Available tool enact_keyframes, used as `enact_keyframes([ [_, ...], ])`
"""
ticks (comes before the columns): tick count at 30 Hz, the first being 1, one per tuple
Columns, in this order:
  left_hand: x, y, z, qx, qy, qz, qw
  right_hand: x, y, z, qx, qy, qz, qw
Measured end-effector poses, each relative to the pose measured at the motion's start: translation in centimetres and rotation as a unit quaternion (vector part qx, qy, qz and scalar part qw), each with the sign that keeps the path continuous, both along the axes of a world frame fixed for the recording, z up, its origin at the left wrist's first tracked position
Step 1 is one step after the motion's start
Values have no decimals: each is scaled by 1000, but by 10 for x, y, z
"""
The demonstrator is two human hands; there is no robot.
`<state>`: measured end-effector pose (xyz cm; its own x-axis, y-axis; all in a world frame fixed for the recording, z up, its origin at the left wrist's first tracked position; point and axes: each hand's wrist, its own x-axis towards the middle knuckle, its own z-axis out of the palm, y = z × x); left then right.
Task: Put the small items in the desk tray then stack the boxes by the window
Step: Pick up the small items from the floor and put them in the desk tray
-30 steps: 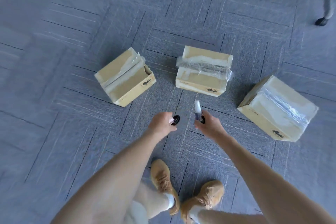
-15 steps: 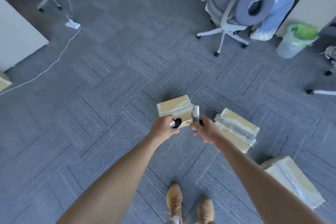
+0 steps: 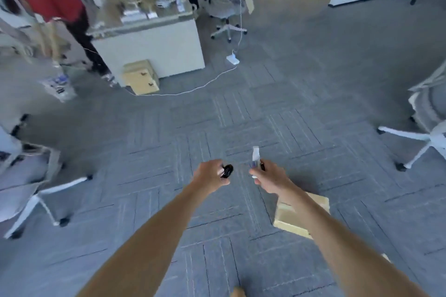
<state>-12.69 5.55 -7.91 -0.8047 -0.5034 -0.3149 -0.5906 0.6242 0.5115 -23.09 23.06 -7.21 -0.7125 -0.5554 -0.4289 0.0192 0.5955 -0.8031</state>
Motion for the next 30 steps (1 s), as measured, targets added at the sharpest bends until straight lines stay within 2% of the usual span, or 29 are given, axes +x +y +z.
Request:
enact_keyframes([
  [2, 27, -36, 10, -15, -4, 32, 999, 12, -46, 10, -8, 18, 63, 998],
  [7, 111, -138, 27, -10, -20, 128, 992, 59, -176, 29, -6, -21, 185, 982],
  [13, 243, -295, 28, -32, -26, 246, 969, 148, -376, 28, 1, 0, 335, 942],
  [18, 368, -431, 25, 3, -11, 379, 925, 259, -549, 22, 18, -48, 422, 905],
  [21, 441, -502, 28, 20, 13, 451, 892, 327, -649, 21, 24, -47, 475, 878],
  [30, 605, -657, 33, 22, 43, 582, 812, 495, -872, 17, -3, -87, 582, 809],
])
